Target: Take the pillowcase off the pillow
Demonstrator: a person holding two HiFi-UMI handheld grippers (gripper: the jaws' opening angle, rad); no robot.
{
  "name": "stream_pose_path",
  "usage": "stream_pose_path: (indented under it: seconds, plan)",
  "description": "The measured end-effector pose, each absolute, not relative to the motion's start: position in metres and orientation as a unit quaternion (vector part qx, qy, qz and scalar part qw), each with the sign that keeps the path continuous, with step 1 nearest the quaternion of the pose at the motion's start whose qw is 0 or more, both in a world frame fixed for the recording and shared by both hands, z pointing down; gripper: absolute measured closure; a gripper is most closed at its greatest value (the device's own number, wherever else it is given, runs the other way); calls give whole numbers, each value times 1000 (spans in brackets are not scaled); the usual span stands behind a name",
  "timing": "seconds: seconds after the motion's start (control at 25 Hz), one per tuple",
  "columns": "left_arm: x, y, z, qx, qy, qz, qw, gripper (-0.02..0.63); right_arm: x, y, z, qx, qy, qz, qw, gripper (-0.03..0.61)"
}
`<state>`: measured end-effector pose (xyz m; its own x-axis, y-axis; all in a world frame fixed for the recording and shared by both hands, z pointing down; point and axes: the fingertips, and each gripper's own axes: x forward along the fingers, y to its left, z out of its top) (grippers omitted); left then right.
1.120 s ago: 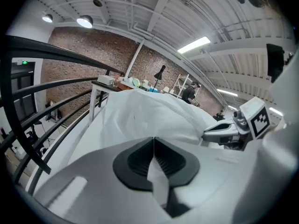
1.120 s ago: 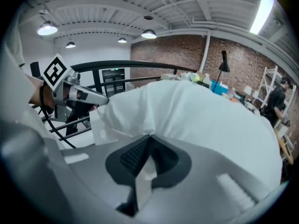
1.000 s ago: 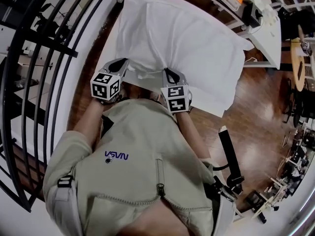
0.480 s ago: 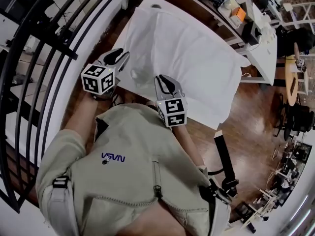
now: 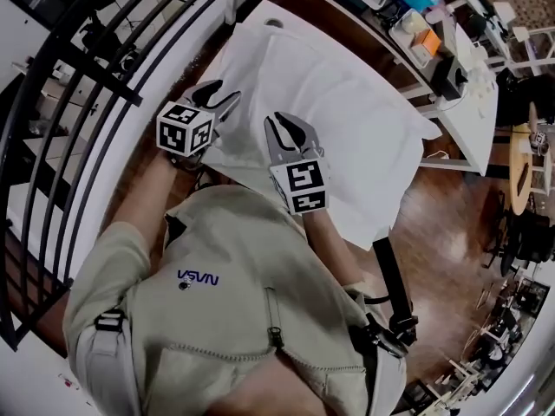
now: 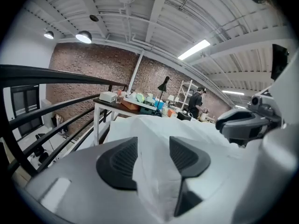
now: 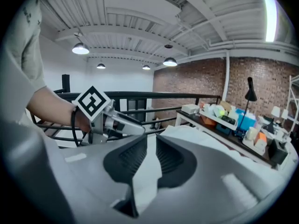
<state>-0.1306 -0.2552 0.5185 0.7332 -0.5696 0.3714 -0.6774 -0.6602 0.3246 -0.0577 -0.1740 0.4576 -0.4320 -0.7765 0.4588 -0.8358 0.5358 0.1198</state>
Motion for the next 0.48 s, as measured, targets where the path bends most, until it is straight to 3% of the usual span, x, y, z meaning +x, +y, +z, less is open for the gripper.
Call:
stream_pose_path:
  seconds: [0.12, 0.28, 0.4, 0.44, 0.48]
  plan:
    - [-119, -263, 528, 898, -347, 138, 232, 379, -49, -189, 456, 473, -849, 64, 229, 531]
    - [-105, -279, 553, 898, -328, 181, 229, 377, -40, -215, 463, 492, -834, 73, 238, 476]
    - [-99, -281, 575, 896, -292, 197, 269, 364, -48, -225, 468, 507, -822, 81, 246, 468]
    - [-93, -278, 578, 898, -273, 195, 284, 374, -52, -229, 470, 509, -819, 82, 253, 463]
    - [-86, -273, 578, 902, -252, 194, 291, 432, -55, -233, 474, 510, -816, 84, 260, 459]
